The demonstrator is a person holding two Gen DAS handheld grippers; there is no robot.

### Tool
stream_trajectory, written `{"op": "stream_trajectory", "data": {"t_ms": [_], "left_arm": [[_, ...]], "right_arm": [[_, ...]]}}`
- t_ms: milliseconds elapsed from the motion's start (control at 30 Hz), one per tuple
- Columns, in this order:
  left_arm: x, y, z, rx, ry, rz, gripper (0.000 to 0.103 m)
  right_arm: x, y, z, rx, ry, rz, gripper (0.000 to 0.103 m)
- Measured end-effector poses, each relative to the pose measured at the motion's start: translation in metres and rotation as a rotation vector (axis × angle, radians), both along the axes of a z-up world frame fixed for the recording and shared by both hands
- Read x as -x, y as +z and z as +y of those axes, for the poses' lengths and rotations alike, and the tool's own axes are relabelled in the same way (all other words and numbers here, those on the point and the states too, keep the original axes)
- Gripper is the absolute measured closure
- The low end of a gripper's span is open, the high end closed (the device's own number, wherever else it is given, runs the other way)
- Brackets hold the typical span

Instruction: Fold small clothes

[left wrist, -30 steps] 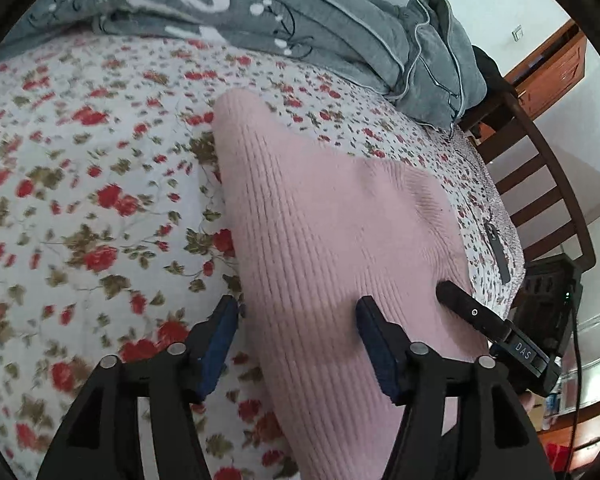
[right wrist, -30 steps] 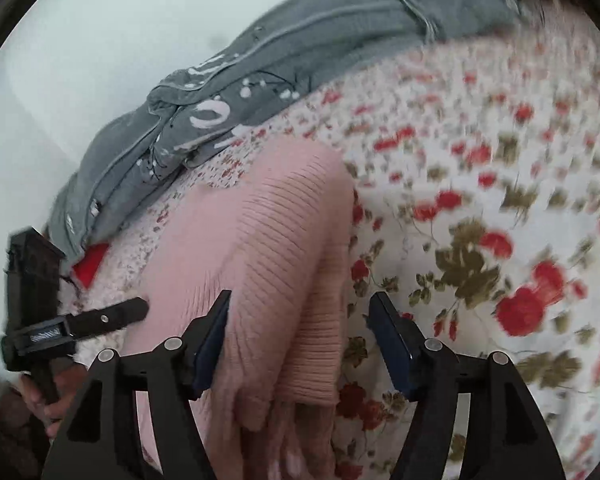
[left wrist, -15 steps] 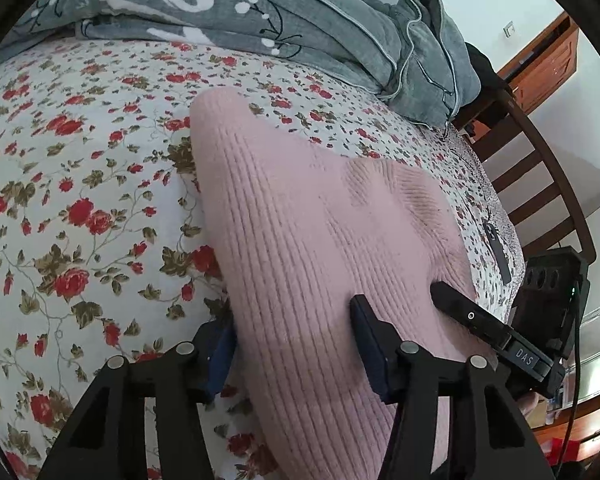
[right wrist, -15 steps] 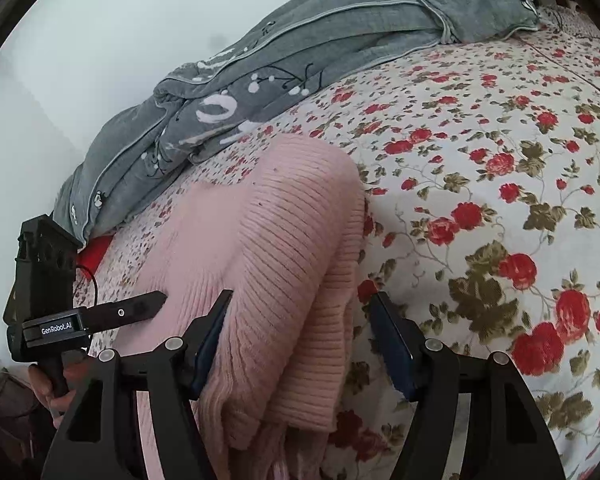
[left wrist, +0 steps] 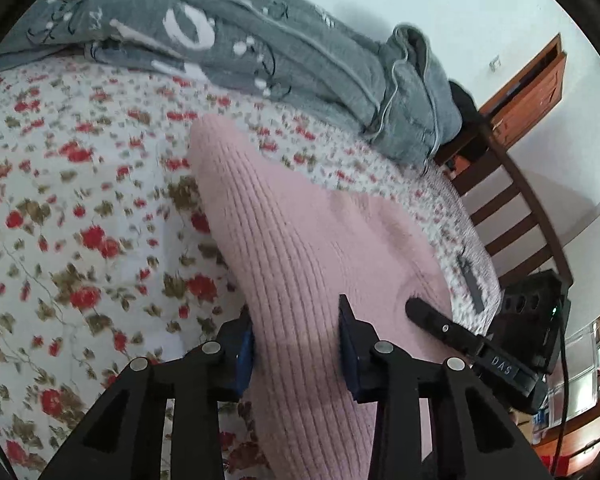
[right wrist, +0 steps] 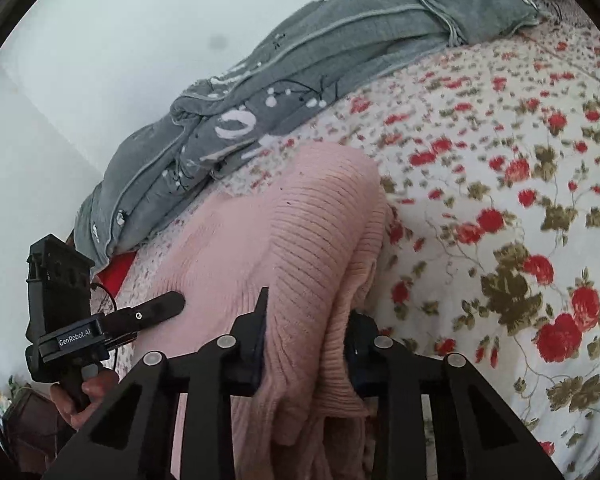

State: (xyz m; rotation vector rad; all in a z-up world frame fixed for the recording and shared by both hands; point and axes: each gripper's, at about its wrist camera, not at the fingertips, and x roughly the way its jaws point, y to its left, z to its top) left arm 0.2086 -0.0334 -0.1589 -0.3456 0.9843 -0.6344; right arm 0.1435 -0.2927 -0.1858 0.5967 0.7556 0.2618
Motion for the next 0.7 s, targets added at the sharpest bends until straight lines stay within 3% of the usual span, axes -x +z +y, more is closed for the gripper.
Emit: {"op": "stream_trajectory", "data": {"t_ms": [267,500,600,700], "left_arm": [[-0.019,0.028,0.032,-0.059,0.037,-0.083,0.069],[-0.054,0.037,0.083,-0.097,0.099,-0.110,0.069],[-0.063,0.026,0.095,-0.120,0.116,-0.108,0.068],[-0.072,-0.007,0.094,-0.192,0.119,-0.053,0.065]], "right_arm": [[-0.031,0.029,0.040,-0.027,0.056,-0.082,0.081],[-0.078,0.031,0.089,-0.013,0.138,-0.094,0.081],[-0.094,0.025,0.106,0.003,0.169,-0.093,0.081],[-0.109,0.001,0.124,0.128,0.182,-0.014,0.079]]}}
